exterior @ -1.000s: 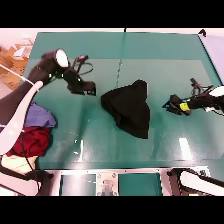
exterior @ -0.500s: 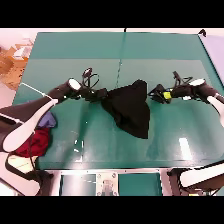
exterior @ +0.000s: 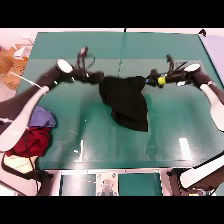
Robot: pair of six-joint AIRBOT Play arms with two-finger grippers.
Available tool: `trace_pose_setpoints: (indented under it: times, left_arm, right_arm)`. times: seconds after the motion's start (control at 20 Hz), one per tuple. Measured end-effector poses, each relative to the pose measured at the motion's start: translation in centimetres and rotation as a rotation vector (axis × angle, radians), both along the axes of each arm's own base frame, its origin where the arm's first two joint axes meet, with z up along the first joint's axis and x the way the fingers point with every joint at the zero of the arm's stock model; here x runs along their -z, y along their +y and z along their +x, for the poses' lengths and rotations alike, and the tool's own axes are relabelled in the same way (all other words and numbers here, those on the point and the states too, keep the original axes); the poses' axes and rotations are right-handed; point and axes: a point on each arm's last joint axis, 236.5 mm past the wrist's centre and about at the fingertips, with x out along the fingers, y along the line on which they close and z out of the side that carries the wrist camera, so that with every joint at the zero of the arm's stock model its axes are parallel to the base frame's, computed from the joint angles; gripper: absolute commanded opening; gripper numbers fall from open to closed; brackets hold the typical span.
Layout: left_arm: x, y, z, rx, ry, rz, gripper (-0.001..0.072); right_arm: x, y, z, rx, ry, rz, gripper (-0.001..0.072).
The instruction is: Fold the shirts.
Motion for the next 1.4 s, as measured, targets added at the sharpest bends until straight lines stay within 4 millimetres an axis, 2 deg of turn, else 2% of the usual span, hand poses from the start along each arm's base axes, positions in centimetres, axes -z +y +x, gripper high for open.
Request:
trace_pose_setpoints:
  times: [0.05,0.15,0.2,0.3,0.4,0.5,0.55,0.65,0.7,0.8,0.9,0.95,1.05,1.1,1.2,1.4]
  left_arm:
    - [-3.9,0.1,0.3,0.023,-0.069,-0.009,0.0019]
    - [-12.1,0.4,-0.1,0.067,-0.22,-0.017,0.0019]
    - [-16.5,0.6,-1.0,0.085,-0.3,-0.024,0.0019]
    - [-25.1,1.4,-3.7,0.111,-0.464,-0.031,0.0019]
    - [-32.7,2.9,-7.7,0.104,-0.614,-0.031,0.002]
    - [-38.6,4.5,-12.1,0.084,-0.731,-0.043,0.002]
    - [-40.7,5.1,-14.2,0.077,-0.777,-0.047,0.002]
    - [-44.1,6.4,-18.1,0.061,-0.858,-0.055,0.002]
    - [-45.3,7.0,-19.6,0.052,-0.891,-0.056,0.002]
    - [-46.3,8.2,-20.9,0.024,-0.93,-0.023,0.002]
    - [-45.8,9.3,-21.0,-0.004,-0.932,0.039,0.002]
    - [-45.0,9.8,-20.6,-0.016,-0.918,0.073,0.0021]
    - [-42.1,10.6,-18.9,-0.033,-0.858,0.152,0.0021]
    - [-40.2,10.9,-17.8,-0.038,-0.816,0.188,0.0021]
    - [-35.2,11.1,-15.5,-0.039,-0.714,0.249,0.0021]
    - [-21.5,11.3,-10.4,-0.066,-0.504,0.325,0.0021]
  right_arm:
    - [-3.1,-0.2,0.3,-0.014,-0.06,-0.002,0.001]
    - [-10.8,-0.6,-0.1,-0.045,-0.21,-0.014,0.0011]
    - [-15.2,-0.8,-0.8,-0.056,-0.299,-0.029,0.0011]
    - [-23.5,-1.3,-3.5,-0.066,-0.473,-0.074,0.0011]
    - [-30.8,-1.5,-7.4,-0.062,-0.637,-0.124,0.0011]
    - [-36.4,-1.1,-11.9,-0.055,-0.776,-0.18,0.0011]
    - [-38.6,-0.8,-14.1,-0.052,-0.837,-0.201,0.0011]
    - [-42.5,0.0,-18.3,-0.037,-0.954,-0.233,0.0012]
    - [-43.8,0.3,-19.8,-0.026,-0.994,-0.24,0.0013]
    - [-45.4,0.7,-22.1,-0.01,-1.043,-0.248,0.0013]
    - [-45.6,0.9,-23.0,-0.005,-1.05,-0.247,0.0013]
    - [-45.1,0.9,-22.9,-0.007,-1.035,-0.243,0.0013]
    - [-42.4,1.1,-21.8,-0.025,-0.955,-0.217,0.0013]
    - [-40.4,1.3,-20.9,-0.038,-0.9,-0.195,0.0013]
    - [-35.2,1.8,-18.4,-0.057,-0.771,-0.147,0.0013]
    - [-21.1,3.1,-12.5,-0.041,-0.492,-0.089,0.0013]
